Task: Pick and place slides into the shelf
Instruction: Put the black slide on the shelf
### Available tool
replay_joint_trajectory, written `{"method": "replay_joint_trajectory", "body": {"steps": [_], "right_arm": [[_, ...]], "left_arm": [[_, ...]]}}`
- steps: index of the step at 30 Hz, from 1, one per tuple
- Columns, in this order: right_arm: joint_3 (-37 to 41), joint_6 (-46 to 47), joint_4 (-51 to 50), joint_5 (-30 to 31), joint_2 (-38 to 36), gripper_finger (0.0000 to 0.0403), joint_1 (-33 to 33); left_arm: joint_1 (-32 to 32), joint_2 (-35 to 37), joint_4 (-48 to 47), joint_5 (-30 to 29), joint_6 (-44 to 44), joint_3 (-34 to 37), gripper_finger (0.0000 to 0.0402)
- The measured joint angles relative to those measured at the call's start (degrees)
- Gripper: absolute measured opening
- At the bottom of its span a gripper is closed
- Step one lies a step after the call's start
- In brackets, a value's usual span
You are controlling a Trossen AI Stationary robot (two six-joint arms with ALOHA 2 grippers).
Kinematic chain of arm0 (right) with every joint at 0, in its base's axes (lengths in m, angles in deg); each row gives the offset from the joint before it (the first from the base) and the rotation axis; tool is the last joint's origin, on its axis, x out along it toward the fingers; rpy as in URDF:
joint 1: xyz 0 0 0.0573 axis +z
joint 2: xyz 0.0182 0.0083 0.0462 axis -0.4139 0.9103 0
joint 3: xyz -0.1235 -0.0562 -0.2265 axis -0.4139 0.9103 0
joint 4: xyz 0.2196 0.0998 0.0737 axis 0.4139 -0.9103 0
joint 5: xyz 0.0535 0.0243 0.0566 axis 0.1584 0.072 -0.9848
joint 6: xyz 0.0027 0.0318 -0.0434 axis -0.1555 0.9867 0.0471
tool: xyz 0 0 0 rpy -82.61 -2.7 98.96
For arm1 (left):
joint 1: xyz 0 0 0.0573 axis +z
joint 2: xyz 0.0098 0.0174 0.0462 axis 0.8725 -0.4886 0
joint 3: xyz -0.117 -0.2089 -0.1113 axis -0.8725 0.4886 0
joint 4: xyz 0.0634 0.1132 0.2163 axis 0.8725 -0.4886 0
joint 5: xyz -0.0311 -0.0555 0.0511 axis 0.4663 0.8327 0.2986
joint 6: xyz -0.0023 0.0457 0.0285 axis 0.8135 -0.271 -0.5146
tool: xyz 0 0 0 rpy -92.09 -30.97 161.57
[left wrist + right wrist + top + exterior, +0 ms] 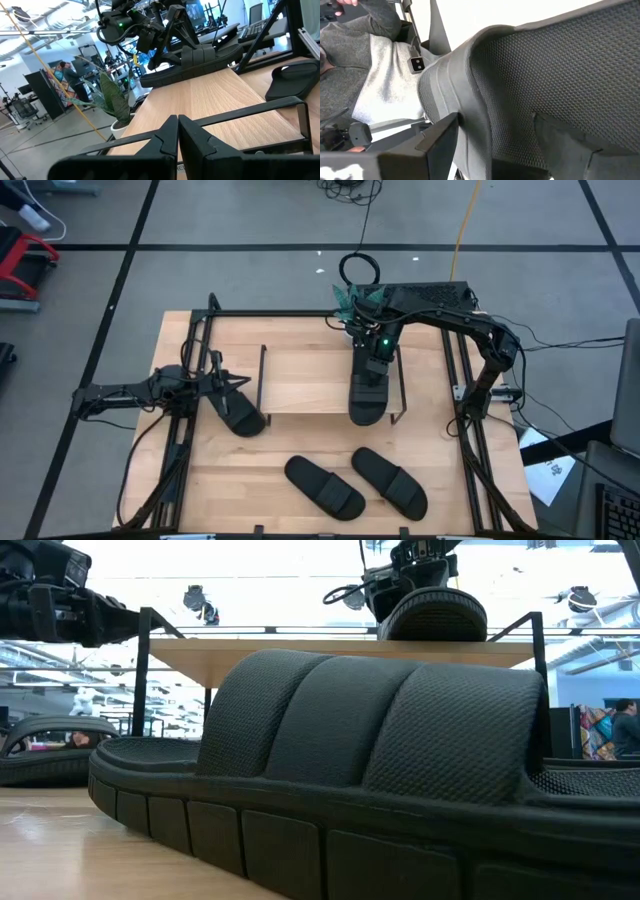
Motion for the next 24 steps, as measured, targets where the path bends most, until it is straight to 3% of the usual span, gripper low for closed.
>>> {"method": "replay_joint_trajectory", "body": {"steps": [24], "right_arm": [[0.02, 2.82, 2.56, -2.68, -3.08, 0.0252, -1.18]], "left_arm": [[-0.01, 0.0, -0.38, 0.0, 0.0, 0.0, 0.0019]]}}
